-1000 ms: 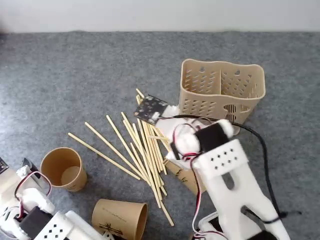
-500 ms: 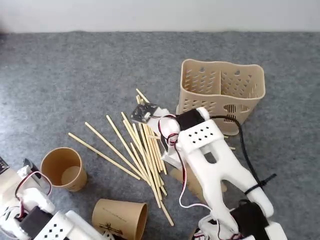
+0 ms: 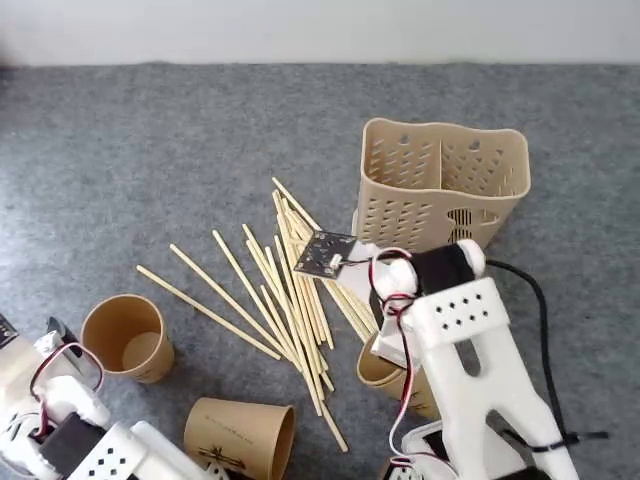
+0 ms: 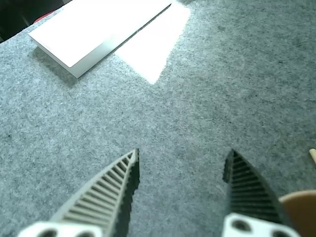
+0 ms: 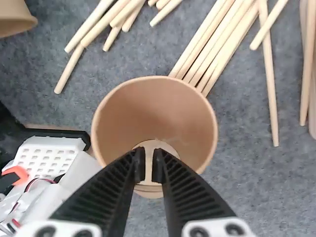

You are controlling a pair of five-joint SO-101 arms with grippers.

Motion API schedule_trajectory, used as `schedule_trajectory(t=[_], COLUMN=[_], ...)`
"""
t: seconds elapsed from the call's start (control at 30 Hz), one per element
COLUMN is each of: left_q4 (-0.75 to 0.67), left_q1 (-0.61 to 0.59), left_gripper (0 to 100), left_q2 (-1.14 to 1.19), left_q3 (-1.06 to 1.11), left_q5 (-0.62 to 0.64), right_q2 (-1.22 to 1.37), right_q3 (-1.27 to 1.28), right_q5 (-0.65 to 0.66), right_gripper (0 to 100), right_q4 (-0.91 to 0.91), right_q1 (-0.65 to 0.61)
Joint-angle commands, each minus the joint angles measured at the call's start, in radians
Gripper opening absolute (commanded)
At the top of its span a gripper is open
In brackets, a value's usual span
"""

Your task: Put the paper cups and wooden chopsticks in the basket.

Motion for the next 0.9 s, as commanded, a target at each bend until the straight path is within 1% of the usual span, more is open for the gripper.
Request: schedule_trajectory(t=[0.0, 0.07, 0.13, 0.4, 0.5, 0.7, 0.87], left_q4=[-0.021, -0.021, -0.021, -0.021, -0.021, -0.021, -0.021], left_q1=[0.005, 0.005, 0.005, 0.005, 0.005, 0.005, 0.005], left_gripper=[26, 26, 26, 26, 26, 26, 26], left_q2=[-0.009, -0.009, -0.009, -0.009, -0.009, -0.009, -0.009], left_q3=[-0.010, -0.010, -0.010, -0.010, -0.010, -0.010, -0.010], left_q5=[0.003, 0.003, 0.003, 0.003, 0.003, 0.003, 0.003], right_q2=[-0.061, -0.071, -0.079, -0.079, -0.079, -0.079, -0.081], right_q3=[0.003, 0.003, 0.003, 0.005, 0.005, 0.005, 0.005], right_q5=[0.015, 0.015, 0.031, 0.261, 0.318, 0.354, 0.351], right_gripper=[4.3, 4.3, 4.3, 4.4, 4.6, 4.6, 4.3], right_q4=[0.045, 0.045, 0.045, 0.047, 0.047, 0.048, 0.050], right_q1=[0.031, 0.065, 0.127, 0.490, 0.595, 0.719, 0.756])
